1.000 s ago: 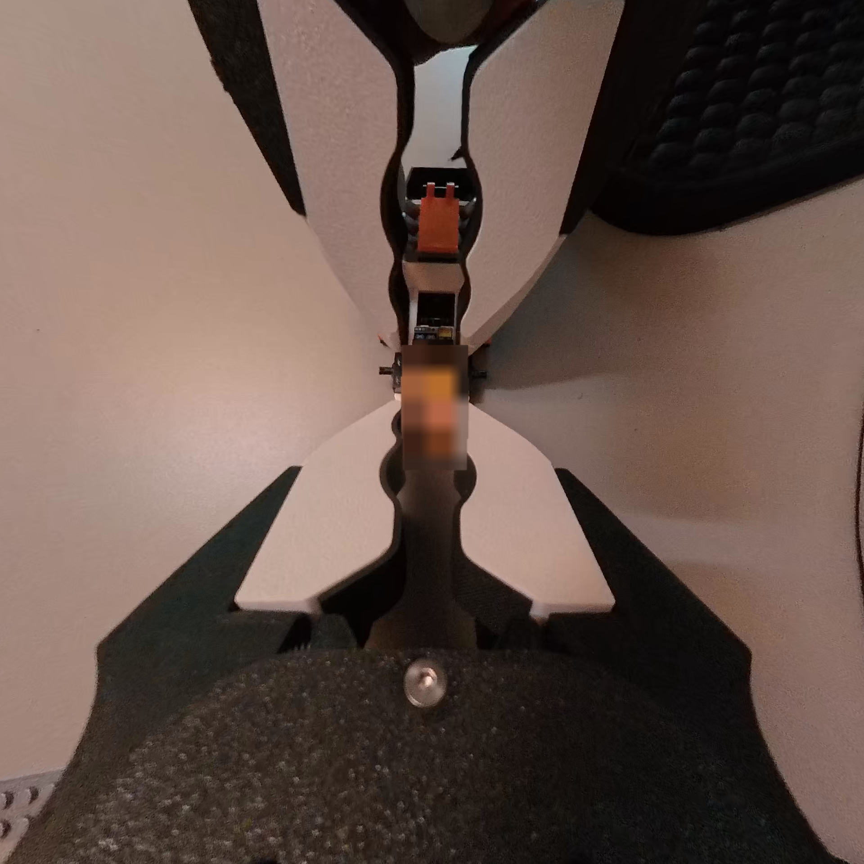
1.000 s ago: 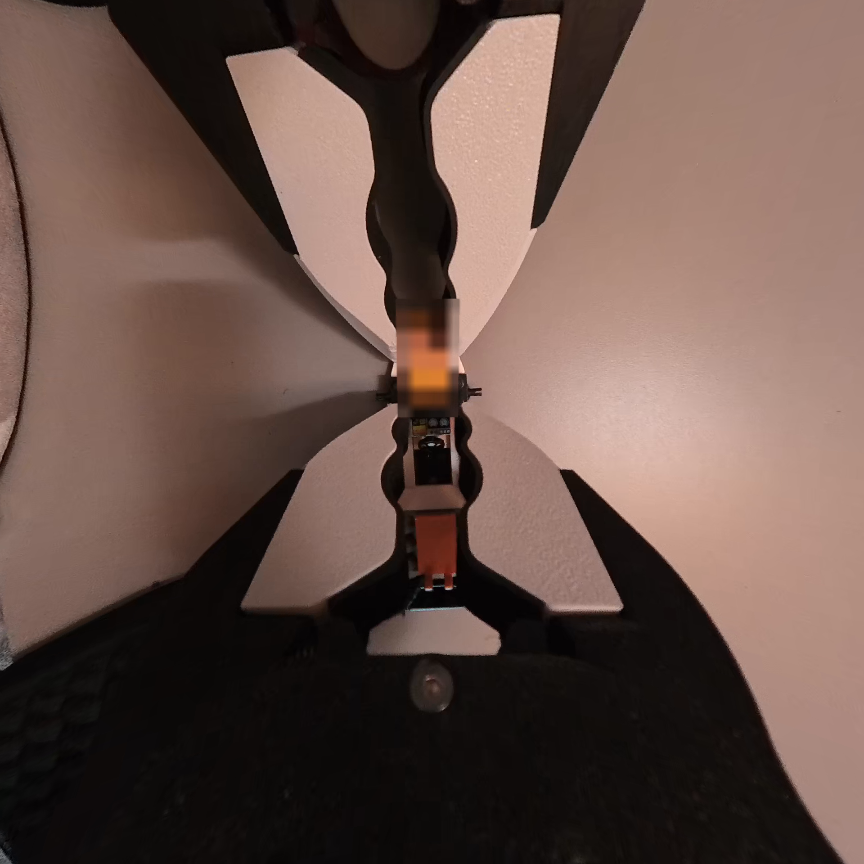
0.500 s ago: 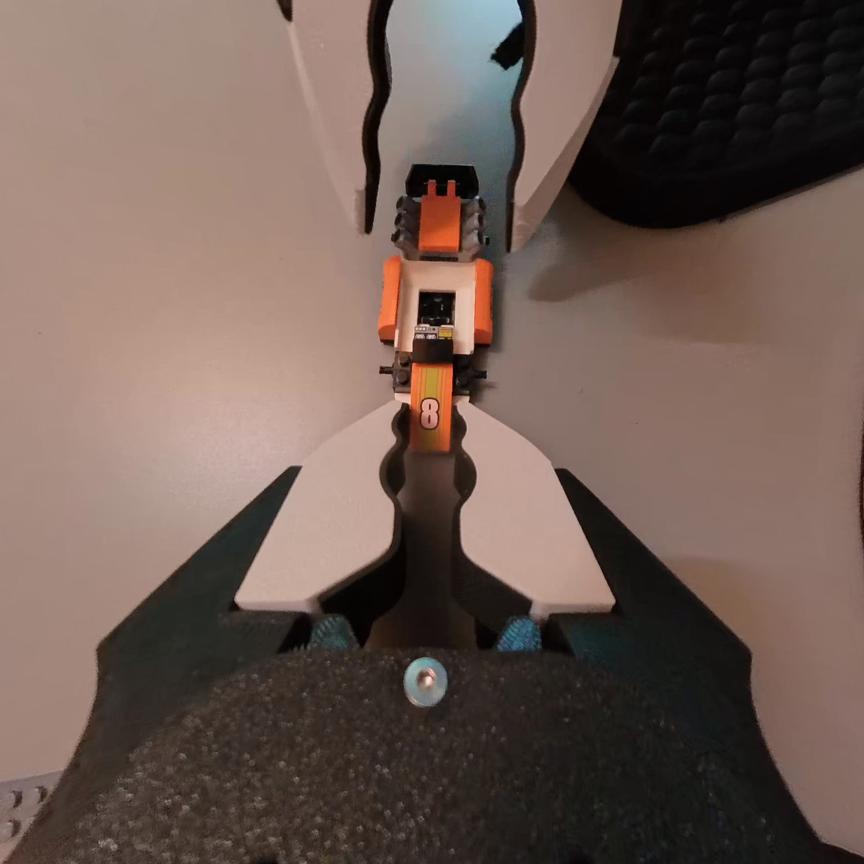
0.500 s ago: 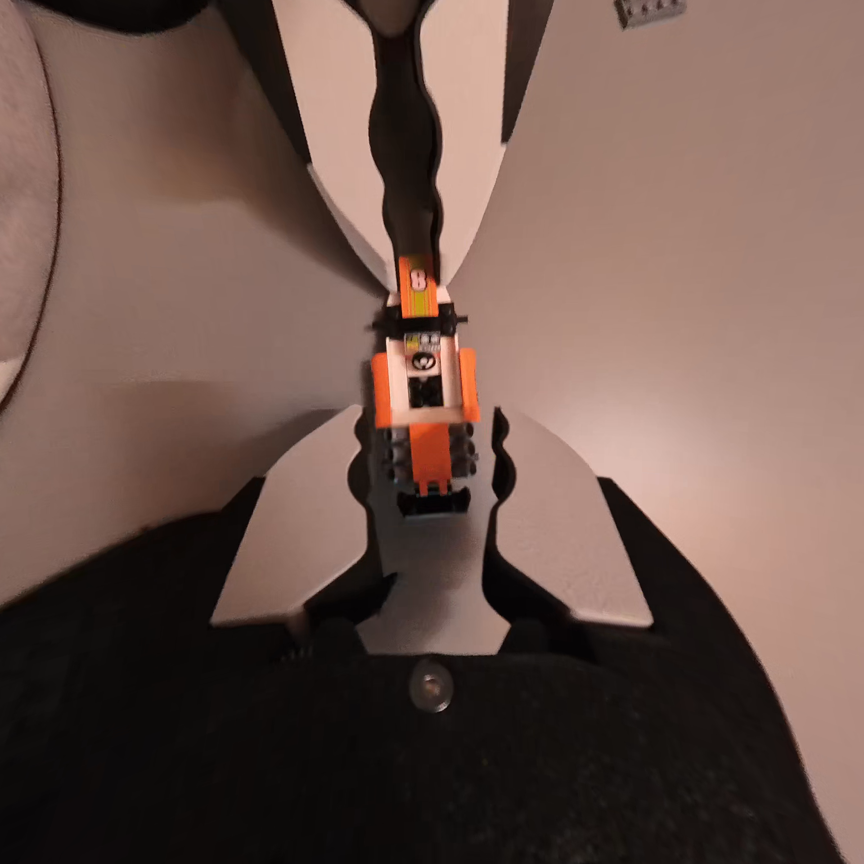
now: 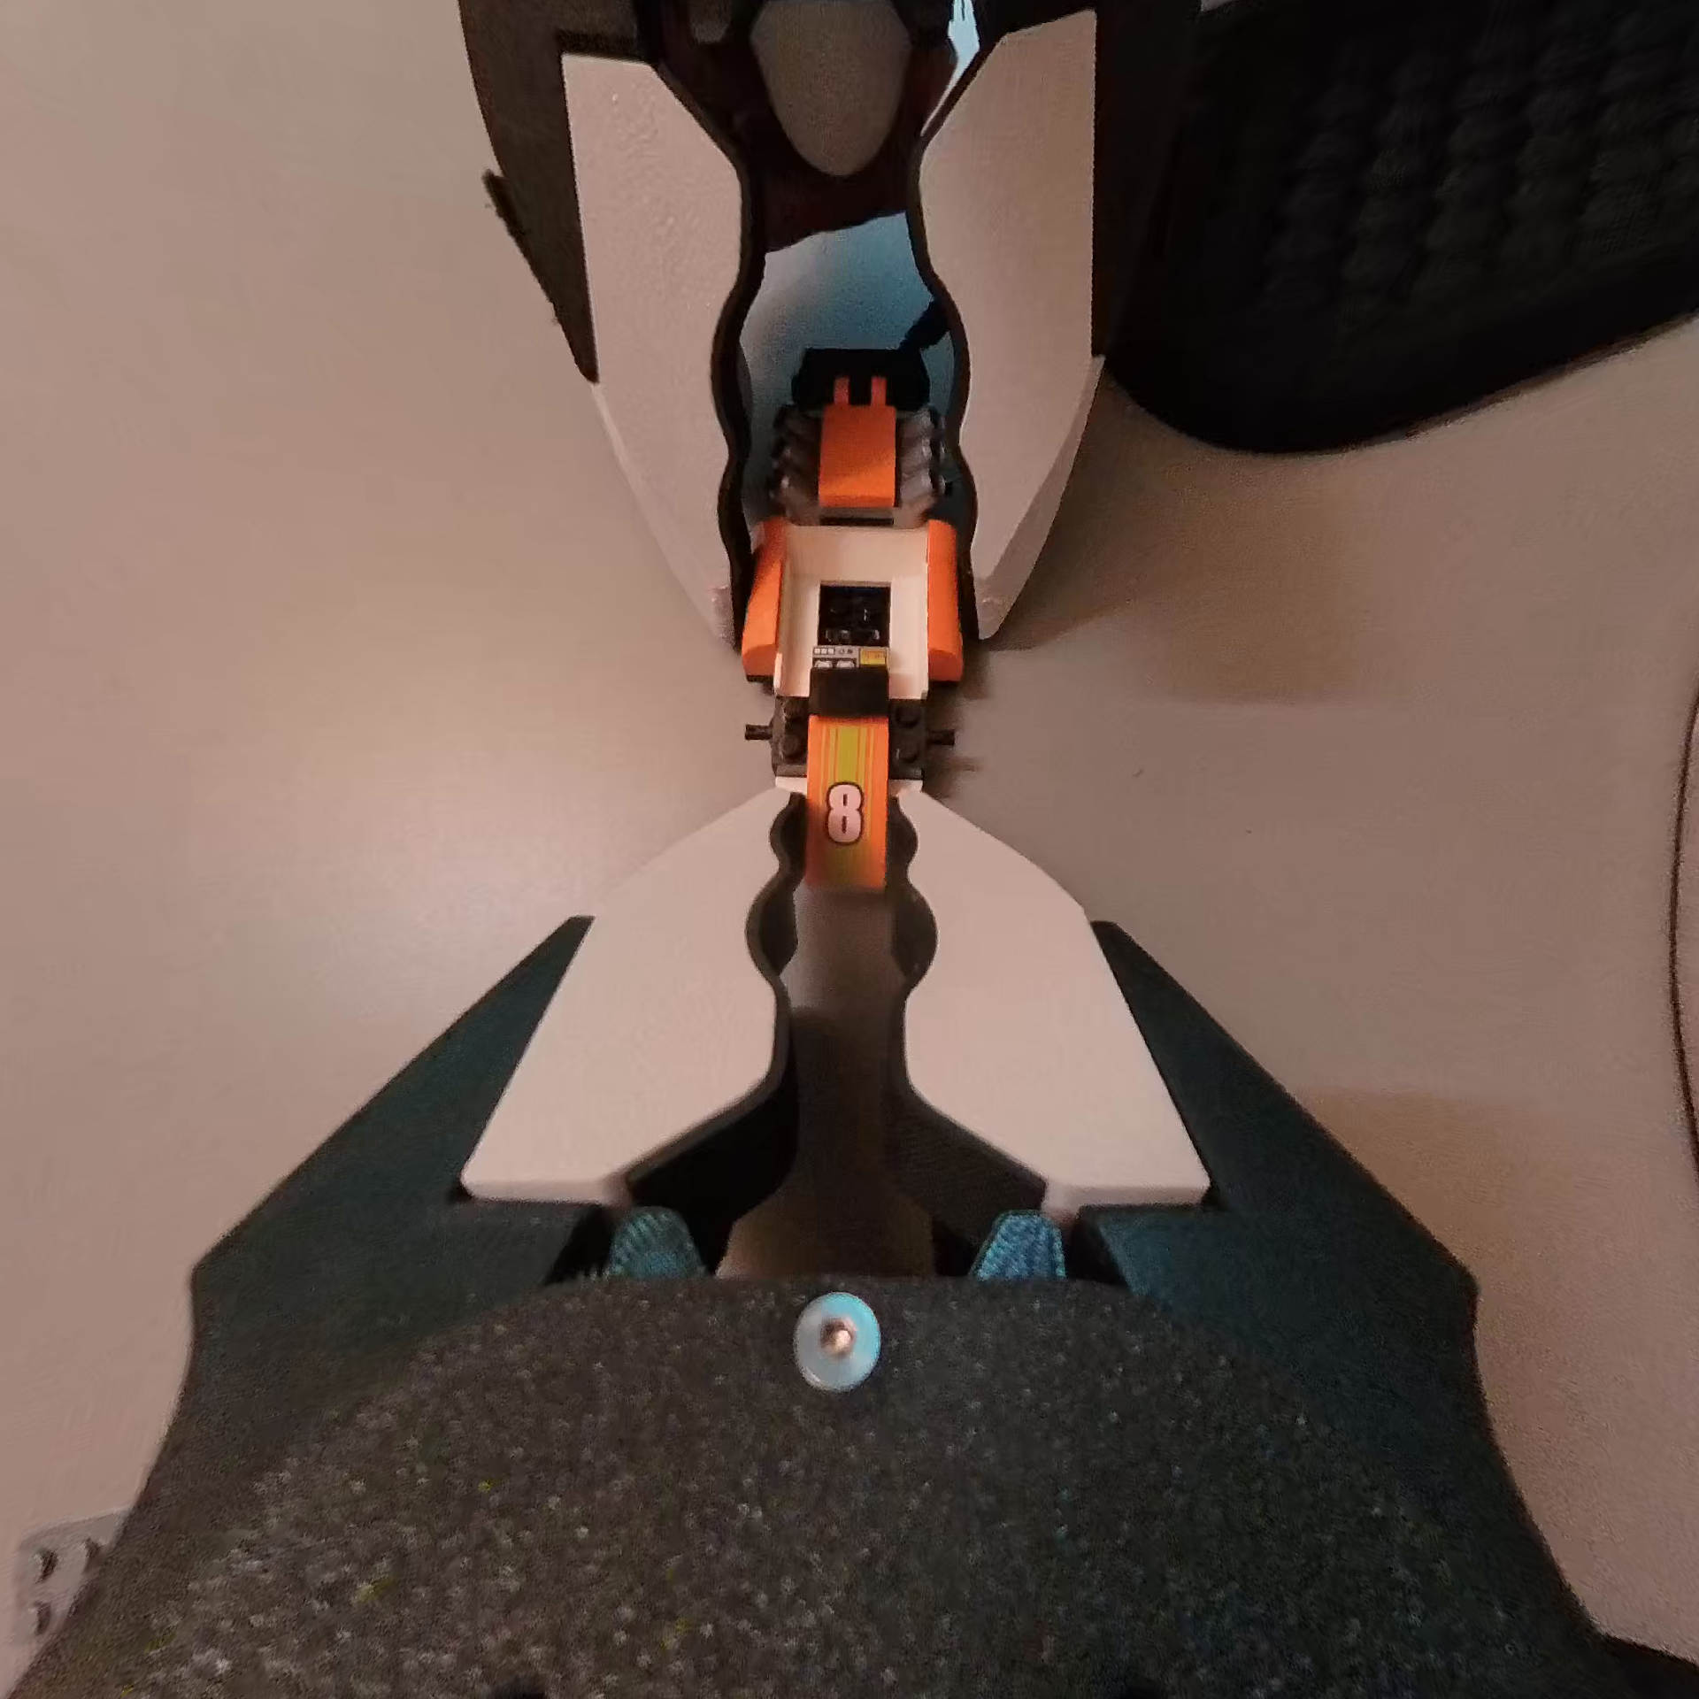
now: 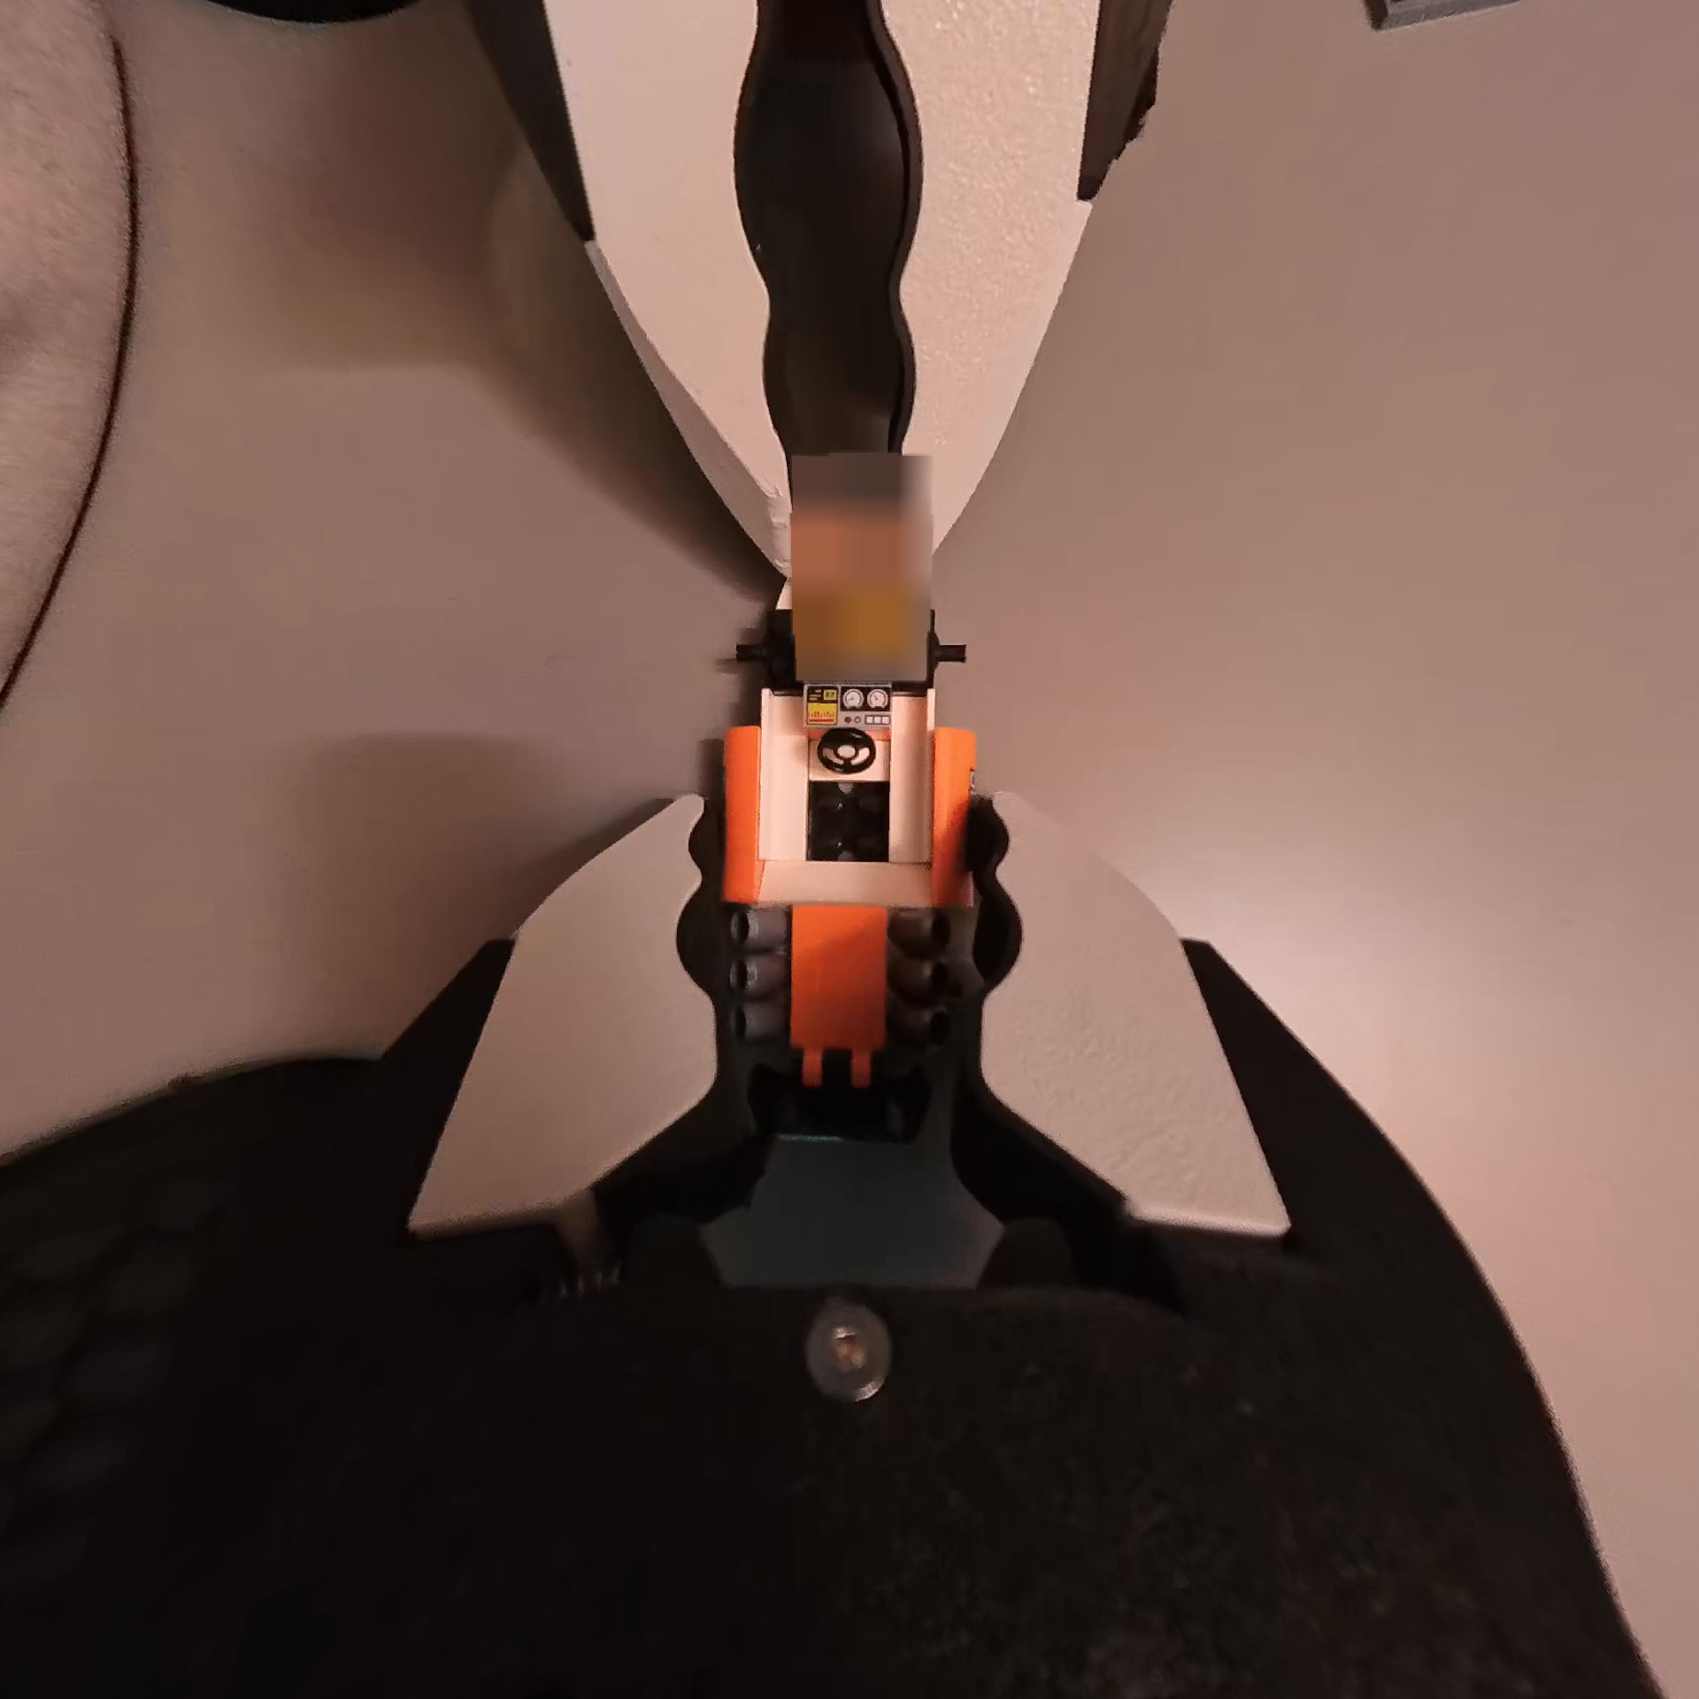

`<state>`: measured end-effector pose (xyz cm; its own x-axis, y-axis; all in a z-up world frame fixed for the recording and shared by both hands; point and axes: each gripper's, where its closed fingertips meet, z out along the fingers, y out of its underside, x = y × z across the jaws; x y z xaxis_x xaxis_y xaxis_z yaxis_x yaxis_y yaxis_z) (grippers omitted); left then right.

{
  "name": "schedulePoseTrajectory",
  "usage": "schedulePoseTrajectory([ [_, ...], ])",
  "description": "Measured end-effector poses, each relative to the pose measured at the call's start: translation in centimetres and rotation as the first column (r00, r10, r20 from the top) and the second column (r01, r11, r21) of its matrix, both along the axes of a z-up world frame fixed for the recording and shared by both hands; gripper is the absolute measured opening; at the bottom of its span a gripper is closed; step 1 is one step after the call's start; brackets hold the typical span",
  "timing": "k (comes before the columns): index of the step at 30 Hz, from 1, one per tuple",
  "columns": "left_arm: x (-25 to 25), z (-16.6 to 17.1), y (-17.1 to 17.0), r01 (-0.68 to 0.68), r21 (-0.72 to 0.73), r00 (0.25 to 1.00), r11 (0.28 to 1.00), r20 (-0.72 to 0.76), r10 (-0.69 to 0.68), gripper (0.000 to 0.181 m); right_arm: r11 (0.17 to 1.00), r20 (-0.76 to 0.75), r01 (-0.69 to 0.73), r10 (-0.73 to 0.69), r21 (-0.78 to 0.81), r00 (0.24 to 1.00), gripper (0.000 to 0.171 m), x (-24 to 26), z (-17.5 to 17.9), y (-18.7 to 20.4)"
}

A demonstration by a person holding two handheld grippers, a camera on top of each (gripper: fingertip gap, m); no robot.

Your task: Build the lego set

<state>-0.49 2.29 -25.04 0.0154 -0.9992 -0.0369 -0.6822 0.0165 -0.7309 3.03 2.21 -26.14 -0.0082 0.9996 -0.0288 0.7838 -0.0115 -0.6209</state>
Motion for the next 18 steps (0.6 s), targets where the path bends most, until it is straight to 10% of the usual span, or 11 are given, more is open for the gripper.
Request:
schedulePoseTrajectory([
  [10,-0.3,1.4,0.2,-0.035,-0.31,0.989,0.95,0.123,0.076,0.034,1.0,-0.101,0.023,-0.02,0.021,0.995,0.052,-0.6,1.2,0.1],
  [18,0.3,3.9,0.5,-0.068,-0.733,0.933,0.676,0.194,0.304,0.039,0.98,-0.237,0.127,-0.089,0.151,0.967,0.052,-1.8,2.6,0.6],
])
